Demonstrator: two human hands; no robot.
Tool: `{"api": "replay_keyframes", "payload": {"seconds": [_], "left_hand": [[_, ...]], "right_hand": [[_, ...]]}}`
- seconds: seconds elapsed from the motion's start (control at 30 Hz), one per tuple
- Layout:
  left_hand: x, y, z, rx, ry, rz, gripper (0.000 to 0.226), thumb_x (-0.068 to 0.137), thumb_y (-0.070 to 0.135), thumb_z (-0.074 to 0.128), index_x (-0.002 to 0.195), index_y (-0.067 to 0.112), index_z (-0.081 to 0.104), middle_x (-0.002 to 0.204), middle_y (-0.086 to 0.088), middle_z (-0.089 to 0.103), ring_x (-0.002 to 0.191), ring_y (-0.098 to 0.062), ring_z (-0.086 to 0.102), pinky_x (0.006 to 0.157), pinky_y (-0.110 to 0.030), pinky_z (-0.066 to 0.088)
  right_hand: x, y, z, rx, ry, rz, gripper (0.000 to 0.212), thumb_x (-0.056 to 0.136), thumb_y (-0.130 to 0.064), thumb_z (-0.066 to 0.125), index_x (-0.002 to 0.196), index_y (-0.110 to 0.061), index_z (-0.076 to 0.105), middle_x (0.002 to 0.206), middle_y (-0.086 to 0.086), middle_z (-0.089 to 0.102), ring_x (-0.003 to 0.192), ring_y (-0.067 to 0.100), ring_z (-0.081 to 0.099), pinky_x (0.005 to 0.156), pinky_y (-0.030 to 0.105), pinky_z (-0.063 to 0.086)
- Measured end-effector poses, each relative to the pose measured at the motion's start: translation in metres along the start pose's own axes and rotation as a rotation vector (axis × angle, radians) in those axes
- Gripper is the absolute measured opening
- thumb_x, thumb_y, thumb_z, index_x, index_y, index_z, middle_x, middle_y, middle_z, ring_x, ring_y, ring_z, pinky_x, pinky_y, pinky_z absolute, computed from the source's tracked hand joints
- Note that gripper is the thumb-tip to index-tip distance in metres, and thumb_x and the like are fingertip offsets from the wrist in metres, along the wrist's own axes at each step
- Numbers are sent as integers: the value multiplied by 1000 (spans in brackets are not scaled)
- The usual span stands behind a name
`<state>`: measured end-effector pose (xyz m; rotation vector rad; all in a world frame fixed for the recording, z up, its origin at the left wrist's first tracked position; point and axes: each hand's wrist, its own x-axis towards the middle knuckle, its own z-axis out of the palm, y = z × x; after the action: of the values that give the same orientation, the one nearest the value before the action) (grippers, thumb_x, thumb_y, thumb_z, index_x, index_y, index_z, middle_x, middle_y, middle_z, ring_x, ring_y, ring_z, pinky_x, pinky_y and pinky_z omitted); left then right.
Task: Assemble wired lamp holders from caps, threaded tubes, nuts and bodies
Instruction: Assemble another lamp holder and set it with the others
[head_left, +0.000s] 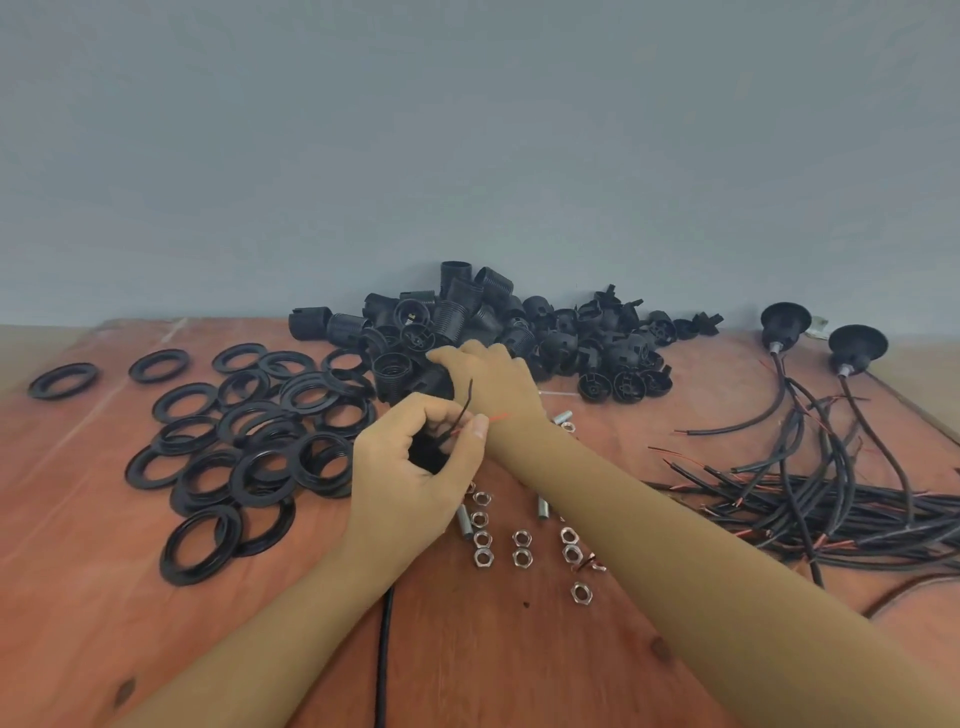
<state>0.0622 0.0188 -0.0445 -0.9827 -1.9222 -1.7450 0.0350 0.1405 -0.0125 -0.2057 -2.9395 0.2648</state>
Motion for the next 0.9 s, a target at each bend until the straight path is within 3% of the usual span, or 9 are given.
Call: {"api": "replay_keyframes", "payload": {"seconds": [0.1, 0.3, 0.43, 0.57, 0.63, 0.73, 0.8, 0.9], "left_hand": [[-1, -2, 0, 2, -5, -11, 21, 83, 30, 65, 80, 10, 65, 71, 3, 62, 64, -8, 57, 64, -18, 47], [0, -4, 1, 29, 7, -28, 6, 84, 17, 70, 84, 12, 69, 75, 7, 66, 68, -5, 61, 67, -13, 46], [0, -3, 0, 52, -7, -9, 3, 85, 17, 69, 86, 16, 71, 75, 8, 66, 69, -4, 61, 66, -12, 45], [1, -1, 1, 68, -16, 5, 3, 85, 17, 68, 86, 16, 71, 73, 5, 63, 66, -8, 58, 65, -14, 44], [1, 1, 2, 79, -23, 17, 3, 85, 15, 69, 86, 17, 71, 71, 2, 63, 65, -10, 57, 64, -13, 43], [1, 7, 2, 78, -45, 37, 7, 86, 14, 68, 87, 21, 70, 69, -1, 62, 64, -10, 56, 63, -11, 42], [2, 9, 2, 69, -58, 45, 9, 86, 15, 67, 88, 23, 70, 64, 2, 58, 61, -6, 52, 61, -10, 40], [2, 11, 2, 80, -74, 53, 9, 85, 13, 67, 88, 20, 72, 61, 6, 55, 58, -5, 49, 62, -9, 38]], "right_hand": [[8, -3, 6, -7, 14, -1, 42, 102, -17, 39, 142, -26, 44, 138, 5, 52, 127, 28, 44, 102, 40, 31], [-21, 16, -7, 543, 300, 52, 57, 87, -37, 70, 138, -19, 53, 117, 3, 53, 109, 15, 54, 91, 25, 40], [-55, 44, -18, 1198, 276, 266, 49, 83, -26, 78, 127, -12, 63, 110, 1, 64, 93, 14, 70, 77, 27, 58], [-84, 67, -21, 1772, 169, 378, 51, 69, -34, 78, 110, -6, 68, 108, 15, 70, 88, 20, 68, 67, 25, 57], [-90, 70, -19, 1844, 106, 447, 57, 70, -47, 72, 110, -6, 68, 104, 13, 70, 85, 19, 65, 65, 25, 54], [-94, 65, -14, 1811, 47, 474, 59, 73, -58, 62, 109, -12, 67, 80, 4, 63, 65, 14, 56, 51, 23, 46], [-97, 61, -13, 1856, 33, 449, 54, 82, -55, 56, 114, -12, 64, 68, 1, 53, 53, 11, 47, 45, 22, 38], [-100, 58, -12, 1979, -3, 436, 44, 97, -43, 46, 119, -8, 60, 66, 1, 53, 51, 12, 43, 44, 22, 35]]}}
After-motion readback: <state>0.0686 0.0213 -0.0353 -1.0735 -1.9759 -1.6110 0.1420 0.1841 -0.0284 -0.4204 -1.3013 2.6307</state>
